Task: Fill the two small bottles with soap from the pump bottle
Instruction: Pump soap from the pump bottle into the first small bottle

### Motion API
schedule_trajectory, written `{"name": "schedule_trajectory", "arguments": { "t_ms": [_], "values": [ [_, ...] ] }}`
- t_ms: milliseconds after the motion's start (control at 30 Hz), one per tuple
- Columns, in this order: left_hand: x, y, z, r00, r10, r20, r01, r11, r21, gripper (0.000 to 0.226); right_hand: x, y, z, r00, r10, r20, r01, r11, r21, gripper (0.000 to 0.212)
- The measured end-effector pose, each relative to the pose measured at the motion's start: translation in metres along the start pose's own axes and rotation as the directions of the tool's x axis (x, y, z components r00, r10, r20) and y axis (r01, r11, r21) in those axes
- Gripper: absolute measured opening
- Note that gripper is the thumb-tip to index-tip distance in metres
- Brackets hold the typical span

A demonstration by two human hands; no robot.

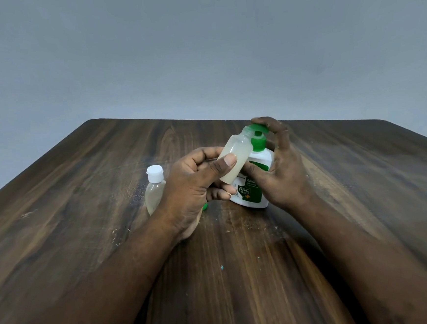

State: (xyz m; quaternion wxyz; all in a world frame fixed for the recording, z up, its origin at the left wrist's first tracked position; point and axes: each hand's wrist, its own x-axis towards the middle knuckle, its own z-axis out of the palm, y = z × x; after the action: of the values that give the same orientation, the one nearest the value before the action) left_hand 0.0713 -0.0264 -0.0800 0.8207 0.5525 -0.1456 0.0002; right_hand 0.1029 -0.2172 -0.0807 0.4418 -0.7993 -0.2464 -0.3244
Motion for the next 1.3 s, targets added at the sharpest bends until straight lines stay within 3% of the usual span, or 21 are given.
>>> {"name": "schedule_trajectory", "arguments": {
  "t_ms": [200, 433, 800, 1100, 1300],
  "values": [
    [0.001, 0.0013, 0.0024, 1.0, 0.013, 0.0, -0.013, 1.0, -0.014, 0.051, -0.0005, 0.0006, -0.0013, 0.999, 0.014, 0.036, -0.014, 1.0, 0.026, 0.087],
    [0.0011, -0.0007, 0.0008, 1.0, 0.003, -0.007, -0.003, 1.0, 0.002, 0.051, 0.002, 0.0041, 0.0004, 1.0, -0.001, 0.005, 0.001, 1.0, 0.005, 0.076],
    [0.0013, 0.0023, 0.0015, 1.0, 0.008, 0.0, -0.008, 1.0, -0.012, 0.047, 0.0005, 0.0028, -0.0018, 0.999, -0.006, 0.043, 0.006, 1.0, 0.007, 0.087],
    [0.0008, 0.0004, 0.0011, 1.0, 0.003, -0.001, -0.003, 1.0, -0.004, 0.048, 0.0021, 0.0046, 0.0009, 1.0, -0.017, 0.024, 0.017, 1.0, 0.014, 0.076],
    [0.001, 0.0013, 0.0028, 1.0, 0.004, 0.004, -0.004, 1.0, -0.018, 0.05, 0.0001, 0.0041, -0.0003, 0.999, -0.002, 0.033, 0.002, 1.0, -0.001, 0.086]
  ]
}}
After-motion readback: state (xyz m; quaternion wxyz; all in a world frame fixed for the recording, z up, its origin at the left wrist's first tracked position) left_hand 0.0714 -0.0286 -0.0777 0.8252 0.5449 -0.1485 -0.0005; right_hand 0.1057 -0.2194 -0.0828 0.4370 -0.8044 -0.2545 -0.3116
